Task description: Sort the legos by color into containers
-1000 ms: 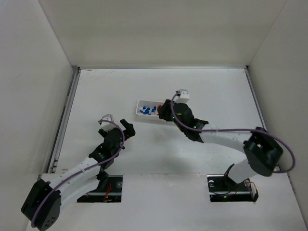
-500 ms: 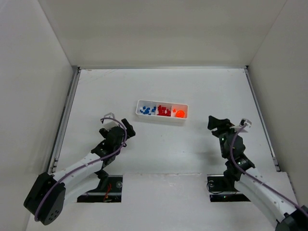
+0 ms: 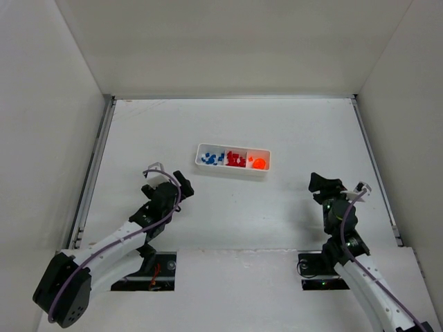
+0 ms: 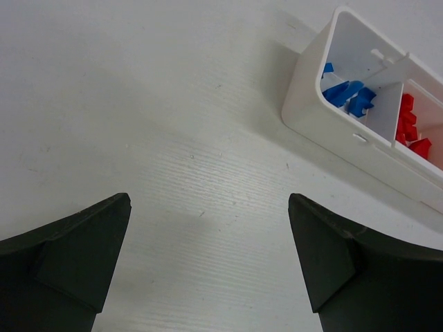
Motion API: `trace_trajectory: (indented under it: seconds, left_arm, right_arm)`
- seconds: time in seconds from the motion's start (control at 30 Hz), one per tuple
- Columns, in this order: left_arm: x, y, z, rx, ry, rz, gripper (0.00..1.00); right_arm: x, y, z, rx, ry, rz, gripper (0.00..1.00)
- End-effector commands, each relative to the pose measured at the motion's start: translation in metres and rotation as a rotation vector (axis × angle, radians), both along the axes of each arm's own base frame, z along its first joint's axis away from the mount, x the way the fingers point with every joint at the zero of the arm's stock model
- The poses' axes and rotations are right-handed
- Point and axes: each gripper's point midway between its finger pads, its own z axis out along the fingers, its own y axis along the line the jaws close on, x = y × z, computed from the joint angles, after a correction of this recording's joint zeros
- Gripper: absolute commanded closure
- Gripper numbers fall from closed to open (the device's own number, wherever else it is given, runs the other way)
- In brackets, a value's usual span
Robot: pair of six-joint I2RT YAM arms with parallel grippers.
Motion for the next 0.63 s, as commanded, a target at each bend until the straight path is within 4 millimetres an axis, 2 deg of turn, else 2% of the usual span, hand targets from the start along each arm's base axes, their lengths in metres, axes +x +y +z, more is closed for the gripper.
trace_trajectory:
  seconds: [0.0,0.6]
  left_arm:
    - [0.005,0.000,0.004,-0.006,0.002,0.020,0.00]
    - [0.012,-0.010,0.009,0.012,0.011,-0.004,0.00]
  right_arm:
    - [0.001,0.001,-0.021,-0.002,0.057,0.004,0.39]
    - [0.012,0.009,-0.031,-0.051,0.147,0.018,0.39]
